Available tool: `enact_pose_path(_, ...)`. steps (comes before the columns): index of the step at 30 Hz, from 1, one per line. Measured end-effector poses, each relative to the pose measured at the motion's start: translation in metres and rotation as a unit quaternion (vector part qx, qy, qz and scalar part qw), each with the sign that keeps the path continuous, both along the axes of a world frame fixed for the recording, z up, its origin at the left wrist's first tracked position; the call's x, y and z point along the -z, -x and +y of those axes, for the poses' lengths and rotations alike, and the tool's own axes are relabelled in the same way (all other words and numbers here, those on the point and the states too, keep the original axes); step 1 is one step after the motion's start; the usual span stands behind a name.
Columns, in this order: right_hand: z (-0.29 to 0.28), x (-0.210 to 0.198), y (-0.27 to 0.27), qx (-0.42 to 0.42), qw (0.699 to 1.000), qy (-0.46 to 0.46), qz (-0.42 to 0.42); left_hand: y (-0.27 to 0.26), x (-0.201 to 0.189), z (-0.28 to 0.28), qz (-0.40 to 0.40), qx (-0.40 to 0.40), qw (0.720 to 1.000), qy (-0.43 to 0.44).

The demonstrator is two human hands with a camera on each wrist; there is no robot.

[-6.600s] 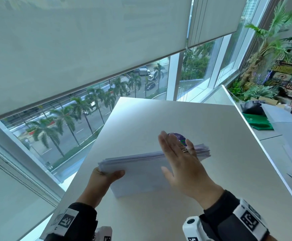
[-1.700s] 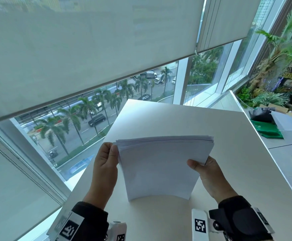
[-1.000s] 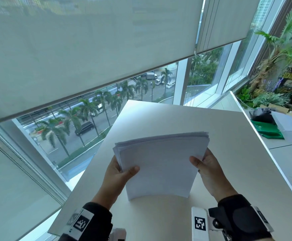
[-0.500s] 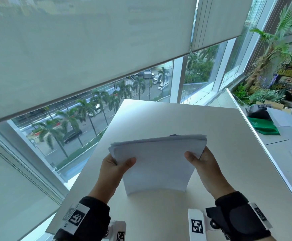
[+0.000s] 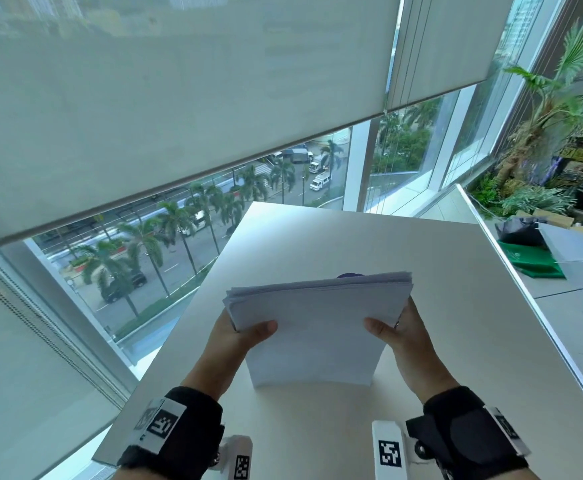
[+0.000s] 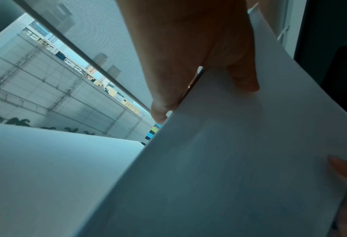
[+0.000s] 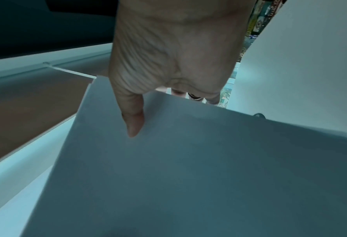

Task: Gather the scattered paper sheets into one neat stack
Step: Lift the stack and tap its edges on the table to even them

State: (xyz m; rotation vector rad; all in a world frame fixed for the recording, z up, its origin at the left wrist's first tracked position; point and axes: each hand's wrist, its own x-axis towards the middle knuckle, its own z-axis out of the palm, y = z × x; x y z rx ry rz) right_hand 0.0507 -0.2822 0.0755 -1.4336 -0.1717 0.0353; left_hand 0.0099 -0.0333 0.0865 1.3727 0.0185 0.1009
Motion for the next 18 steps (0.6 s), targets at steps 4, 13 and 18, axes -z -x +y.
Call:
enact_pose_path(4,0.001,0.000,0.000,0.010,1.000,-0.007,0.000,0.000,0.001,-0.001,-0.009,-0.021,1.000,0.013)
enact_pose_path(13,0.004,-0.005,-0.005,0.021,1.000,-0.006,0.010,-0.006,0.003,-0.002,-0.015,-0.035,0.999,0.017)
enact_pose_path(18,0.004,-0.004,-0.004,0.033,0.999,0.023,0.005,-0.003,-0.008,-0.007,-0.048,-0.043,0.998,-0.011)
